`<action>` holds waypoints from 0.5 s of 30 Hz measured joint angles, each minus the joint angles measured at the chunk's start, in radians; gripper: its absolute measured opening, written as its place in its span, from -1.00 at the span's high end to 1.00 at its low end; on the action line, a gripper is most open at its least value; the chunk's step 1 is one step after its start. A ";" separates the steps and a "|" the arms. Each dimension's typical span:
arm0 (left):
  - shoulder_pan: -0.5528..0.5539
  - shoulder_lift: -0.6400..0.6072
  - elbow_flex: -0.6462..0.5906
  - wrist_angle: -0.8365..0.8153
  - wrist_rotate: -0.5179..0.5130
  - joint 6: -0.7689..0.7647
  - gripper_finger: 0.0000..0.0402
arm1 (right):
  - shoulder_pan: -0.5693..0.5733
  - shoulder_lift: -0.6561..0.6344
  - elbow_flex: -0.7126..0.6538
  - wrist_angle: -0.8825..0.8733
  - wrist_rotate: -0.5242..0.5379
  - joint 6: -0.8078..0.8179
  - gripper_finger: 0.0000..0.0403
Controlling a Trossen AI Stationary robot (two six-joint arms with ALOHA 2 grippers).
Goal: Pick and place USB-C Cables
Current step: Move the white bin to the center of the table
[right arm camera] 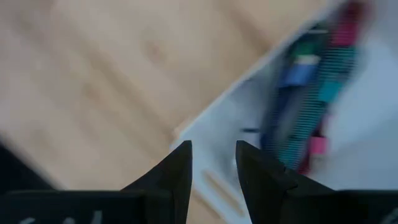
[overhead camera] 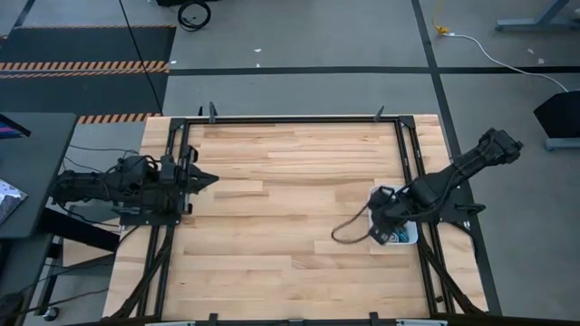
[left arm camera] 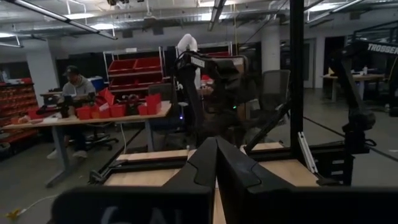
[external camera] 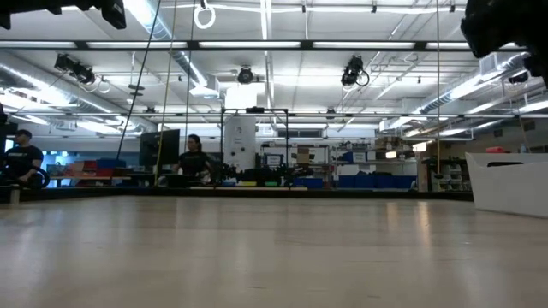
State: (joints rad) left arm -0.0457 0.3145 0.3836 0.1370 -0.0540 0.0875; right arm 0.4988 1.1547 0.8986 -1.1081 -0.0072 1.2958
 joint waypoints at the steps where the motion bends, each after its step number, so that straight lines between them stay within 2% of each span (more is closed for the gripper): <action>1: 0.000 0.000 0.000 0.003 0.000 0.001 0.93 | -0.009 -0.004 0.000 -0.028 0.019 0.043 0.35; 9: 0.000 0.000 0.000 0.012 -0.001 0.002 0.92 | -0.099 0.007 -0.002 -0.214 0.042 0.126 0.36; 15: 0.000 0.000 0.000 0.003 -0.001 -0.002 0.92 | -0.142 0.036 -0.003 -0.159 0.061 0.118 0.36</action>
State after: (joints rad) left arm -0.0458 0.3141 0.3836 0.1402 -0.0551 0.0855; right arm 0.3569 1.1903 0.8955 -1.2675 0.0540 1.4142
